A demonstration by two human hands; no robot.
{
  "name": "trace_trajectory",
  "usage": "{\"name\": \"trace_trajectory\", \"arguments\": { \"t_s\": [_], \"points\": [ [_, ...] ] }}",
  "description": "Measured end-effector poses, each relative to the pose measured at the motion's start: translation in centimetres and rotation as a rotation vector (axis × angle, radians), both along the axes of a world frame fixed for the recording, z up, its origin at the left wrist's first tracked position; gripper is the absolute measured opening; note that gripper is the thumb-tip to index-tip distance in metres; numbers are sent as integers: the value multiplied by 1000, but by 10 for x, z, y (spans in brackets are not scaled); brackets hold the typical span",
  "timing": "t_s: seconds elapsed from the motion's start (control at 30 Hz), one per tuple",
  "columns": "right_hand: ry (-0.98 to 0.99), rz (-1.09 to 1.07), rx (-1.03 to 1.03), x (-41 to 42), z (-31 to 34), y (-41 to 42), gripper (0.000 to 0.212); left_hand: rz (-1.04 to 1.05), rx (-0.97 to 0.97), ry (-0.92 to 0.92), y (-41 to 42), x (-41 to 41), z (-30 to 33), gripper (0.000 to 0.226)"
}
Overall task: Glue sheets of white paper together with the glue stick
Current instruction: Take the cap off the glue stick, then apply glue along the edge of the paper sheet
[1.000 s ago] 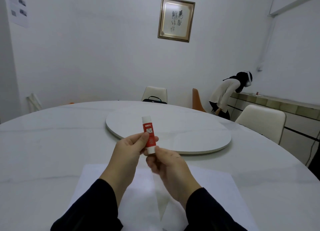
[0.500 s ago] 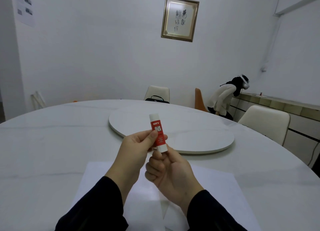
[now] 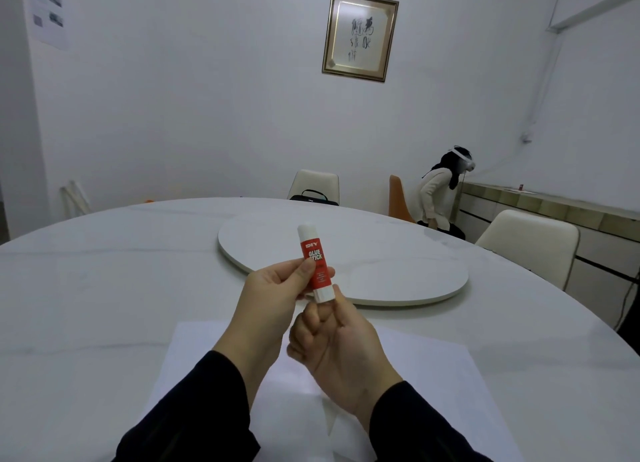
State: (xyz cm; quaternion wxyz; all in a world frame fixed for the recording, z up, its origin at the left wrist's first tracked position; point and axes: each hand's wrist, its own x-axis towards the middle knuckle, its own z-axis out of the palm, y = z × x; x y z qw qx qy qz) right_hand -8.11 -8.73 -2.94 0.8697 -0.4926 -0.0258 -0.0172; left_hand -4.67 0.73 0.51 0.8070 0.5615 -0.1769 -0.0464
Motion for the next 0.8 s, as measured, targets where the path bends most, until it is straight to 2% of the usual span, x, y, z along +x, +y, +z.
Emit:
{"name": "trace_trajectory", "arguments": {
  "t_s": [0.2,0.37,0.47,0.53,0.6,0.63,0.7,0.8],
  "points": [
    [-111,-252,-220,3,-6,-3,46,60,61,-37,1,1,0,19],
    [-9,-123,-49,0,1,0,44,49,55,-9,0,1,-2,20],
    [24,-180,98,1,5,-3,32,35,102,-49,-2,-1,-1,20],
    [34,-254,201,2,10,-11,25,103,279,-140,5,8,-3,28],
    [24,-339,302,2,14,-25,17,253,613,-206,22,30,-14,48],
    [20,-377,332,1,15,-33,16,301,803,-189,33,40,-21,60],
    [22,-428,341,-1,16,-46,17,273,1140,-69,56,54,-37,77],
    [40,-472,340,-3,10,-56,23,185,1441,-17,70,60,-52,85]
  ]
}}
